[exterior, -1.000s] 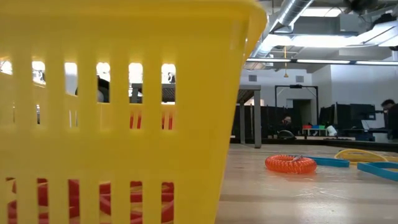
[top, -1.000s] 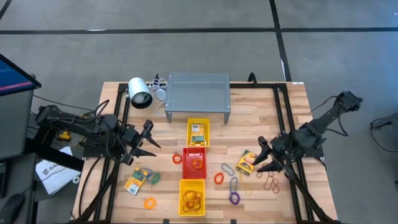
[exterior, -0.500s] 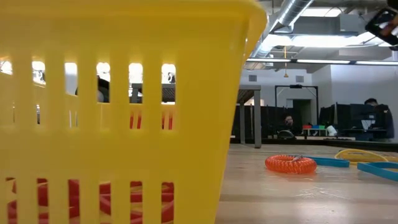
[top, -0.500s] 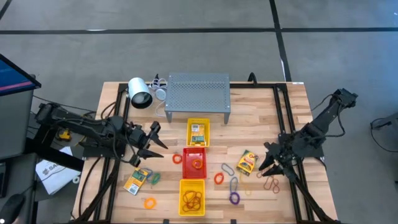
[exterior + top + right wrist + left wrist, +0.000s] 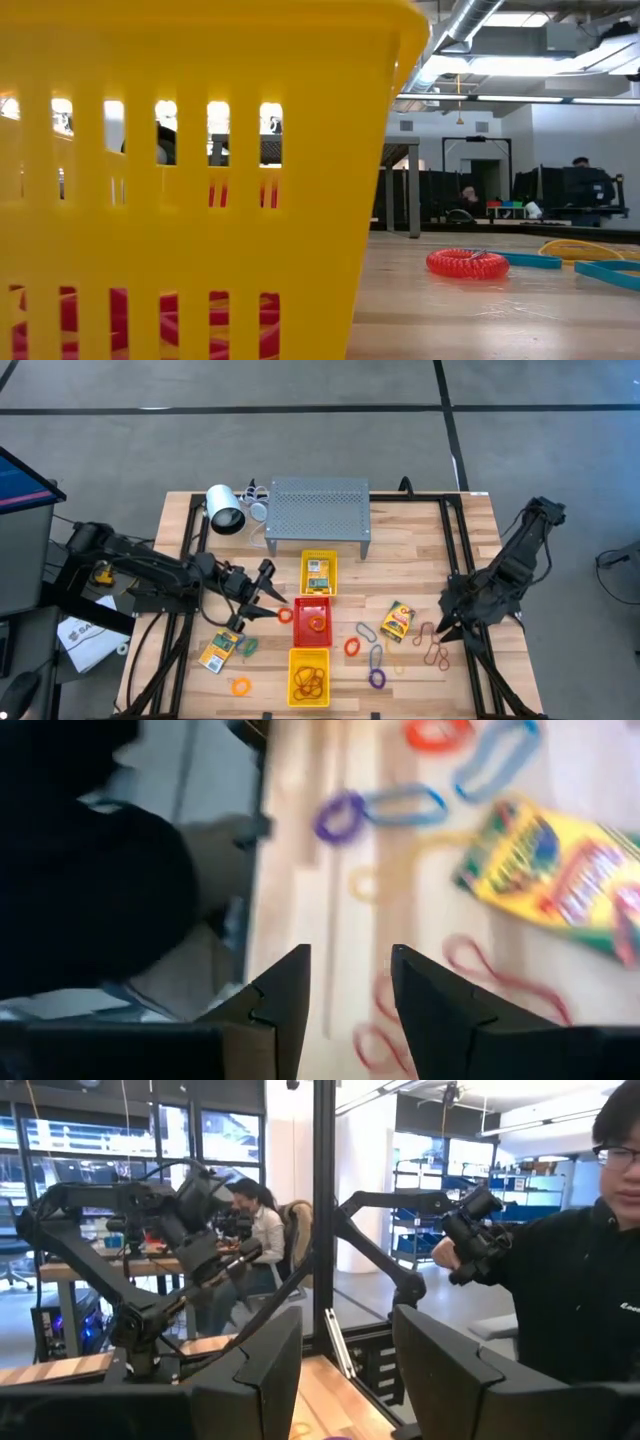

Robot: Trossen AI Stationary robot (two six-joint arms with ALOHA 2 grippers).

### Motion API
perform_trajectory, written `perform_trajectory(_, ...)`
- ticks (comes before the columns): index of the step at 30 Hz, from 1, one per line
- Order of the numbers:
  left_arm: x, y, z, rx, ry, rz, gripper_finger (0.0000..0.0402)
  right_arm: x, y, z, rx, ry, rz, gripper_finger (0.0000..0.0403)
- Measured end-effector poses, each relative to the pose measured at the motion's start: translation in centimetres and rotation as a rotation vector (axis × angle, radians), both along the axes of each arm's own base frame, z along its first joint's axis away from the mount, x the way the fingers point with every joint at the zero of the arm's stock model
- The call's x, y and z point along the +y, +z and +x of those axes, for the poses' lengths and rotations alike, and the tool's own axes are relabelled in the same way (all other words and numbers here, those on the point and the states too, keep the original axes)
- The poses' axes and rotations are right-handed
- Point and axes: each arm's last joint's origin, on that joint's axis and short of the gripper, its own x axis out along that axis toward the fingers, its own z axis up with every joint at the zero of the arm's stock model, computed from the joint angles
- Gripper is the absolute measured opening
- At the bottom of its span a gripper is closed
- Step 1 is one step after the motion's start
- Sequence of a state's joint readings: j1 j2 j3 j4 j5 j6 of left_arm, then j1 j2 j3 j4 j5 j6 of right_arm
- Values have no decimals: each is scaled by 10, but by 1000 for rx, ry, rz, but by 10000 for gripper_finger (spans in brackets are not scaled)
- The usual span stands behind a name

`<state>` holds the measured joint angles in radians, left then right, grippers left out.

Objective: Pick & Place Office Desk Supplies
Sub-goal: Put the red rubber band into the bottom yellow bin

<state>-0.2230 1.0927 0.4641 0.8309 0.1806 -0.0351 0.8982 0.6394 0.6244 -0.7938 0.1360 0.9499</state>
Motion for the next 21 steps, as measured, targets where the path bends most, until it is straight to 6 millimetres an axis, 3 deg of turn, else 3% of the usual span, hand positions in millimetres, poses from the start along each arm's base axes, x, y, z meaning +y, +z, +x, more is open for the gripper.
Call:
perform_trajectory(10,-5,-17,20,-34,1,-4,153,0,-20,0,191,-46,-224,136)
perform_trajectory(21,-4,-23,26,-34,61,-17,153,20,-49,18,318,-108,-444,136)
